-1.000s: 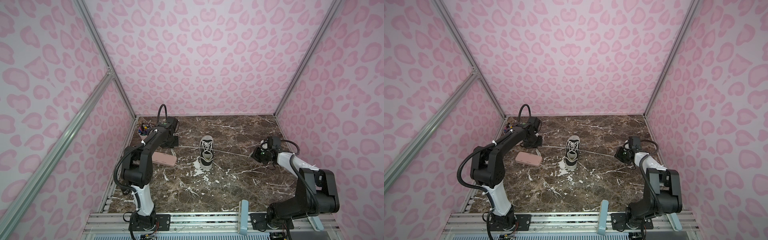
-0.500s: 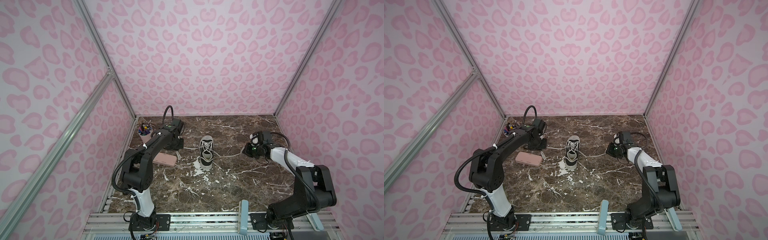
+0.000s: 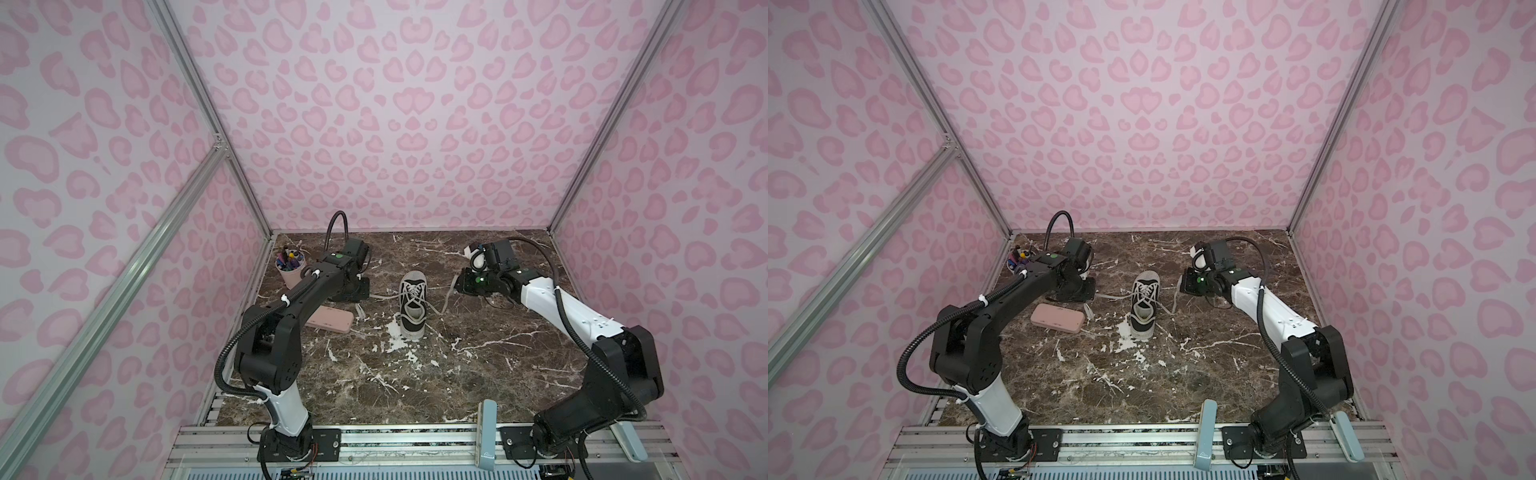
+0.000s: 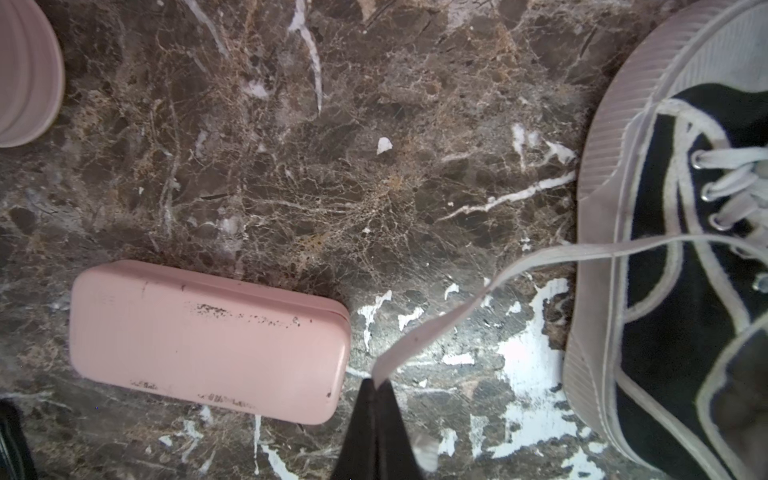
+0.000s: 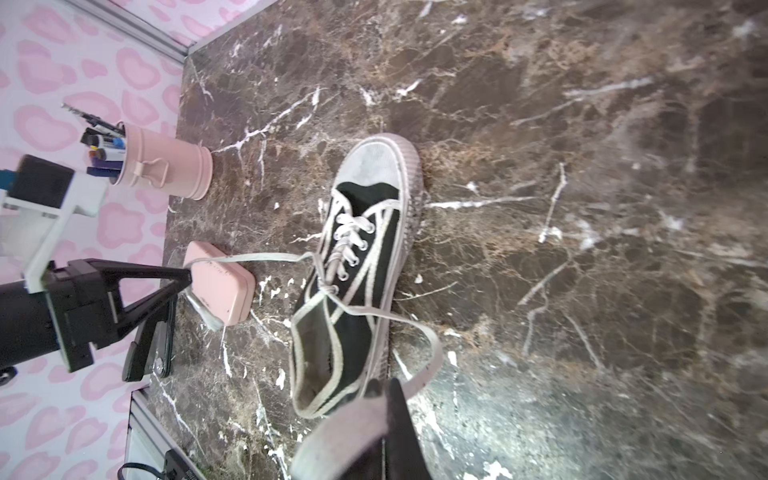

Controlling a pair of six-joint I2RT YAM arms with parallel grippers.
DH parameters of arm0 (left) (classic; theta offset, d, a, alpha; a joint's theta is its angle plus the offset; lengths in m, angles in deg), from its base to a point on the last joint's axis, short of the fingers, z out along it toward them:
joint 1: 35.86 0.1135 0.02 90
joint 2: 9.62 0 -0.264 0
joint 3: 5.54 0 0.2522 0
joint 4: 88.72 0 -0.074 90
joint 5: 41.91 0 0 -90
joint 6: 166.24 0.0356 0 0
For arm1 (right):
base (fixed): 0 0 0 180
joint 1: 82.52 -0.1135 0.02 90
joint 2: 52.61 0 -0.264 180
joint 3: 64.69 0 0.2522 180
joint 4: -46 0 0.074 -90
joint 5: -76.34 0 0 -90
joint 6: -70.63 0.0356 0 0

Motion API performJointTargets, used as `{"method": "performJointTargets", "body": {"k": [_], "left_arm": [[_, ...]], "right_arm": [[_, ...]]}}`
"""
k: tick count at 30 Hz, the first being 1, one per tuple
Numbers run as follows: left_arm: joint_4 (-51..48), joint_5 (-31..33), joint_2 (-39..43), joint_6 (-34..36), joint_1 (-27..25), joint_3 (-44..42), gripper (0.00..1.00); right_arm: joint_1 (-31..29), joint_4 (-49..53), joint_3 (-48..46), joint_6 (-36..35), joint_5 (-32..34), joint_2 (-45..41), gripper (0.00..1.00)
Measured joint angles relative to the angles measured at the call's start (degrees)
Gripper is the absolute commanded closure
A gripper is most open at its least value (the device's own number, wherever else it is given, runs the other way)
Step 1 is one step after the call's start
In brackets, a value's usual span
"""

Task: Tie the shoes

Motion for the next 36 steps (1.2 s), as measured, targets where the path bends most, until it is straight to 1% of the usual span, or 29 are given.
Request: {"method": "performJointTargets", "body": {"k": [6,16,24,36], "left_arm": [[1.2,-0.9,1.7,-1.1,-1.7,-1.8,0.97],[2.7,-1.9,4.2,-2.8,-2.5,-7.1,0.97],[3.5,-3.0,7.3,-3.6,-2.6,-10.4,0.97],[4.3,-3.5,9.2,-5.1,-2.9,-14.8,0.96]], "right_arm": [[-4.5,0.9,7.3,0.9,0.1,3.3,1.0],[-8.7,0.8,17.8,2.4,0.0,12.1,1.0],[-10.5,0.4,24.5,3.8,-0.7,18.9,1.0],[-12.7,-1.0,29.5,6.1,-1.5,26.1,1.0]]}}
